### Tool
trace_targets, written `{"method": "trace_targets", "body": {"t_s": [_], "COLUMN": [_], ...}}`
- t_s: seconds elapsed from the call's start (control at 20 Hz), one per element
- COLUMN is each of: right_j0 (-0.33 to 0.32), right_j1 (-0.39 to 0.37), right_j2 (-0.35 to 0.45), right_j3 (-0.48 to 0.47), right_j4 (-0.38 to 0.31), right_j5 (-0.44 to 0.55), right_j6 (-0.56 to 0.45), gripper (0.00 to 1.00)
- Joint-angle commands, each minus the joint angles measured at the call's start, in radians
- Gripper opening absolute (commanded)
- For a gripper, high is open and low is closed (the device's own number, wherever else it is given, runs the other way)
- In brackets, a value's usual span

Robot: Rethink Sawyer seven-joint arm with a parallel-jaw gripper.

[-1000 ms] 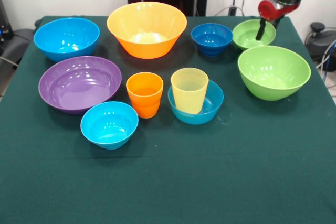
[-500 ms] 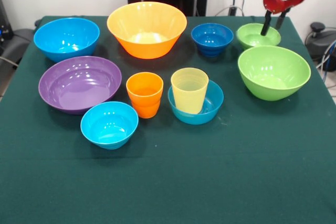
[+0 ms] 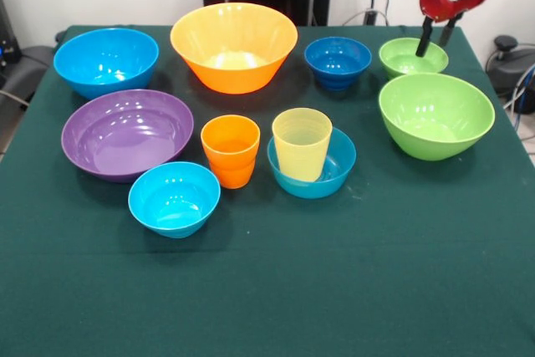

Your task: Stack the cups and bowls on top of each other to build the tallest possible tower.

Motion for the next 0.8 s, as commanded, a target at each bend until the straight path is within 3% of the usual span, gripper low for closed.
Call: {"method": "trace_targets", "body": {"t_s": [0.05, 0.8], "right_j0": [-0.012, 0.014], "right_j1": [0.050, 0.079], "right_j2": [0.063, 0.039], "right_j3": [0.009, -0.011], "right_j4": [-0.003, -0.029], "right_j5": [-0.004, -0.046], "right_j6": [0.057, 0.074], "gripper": [1.00, 1.00]}}
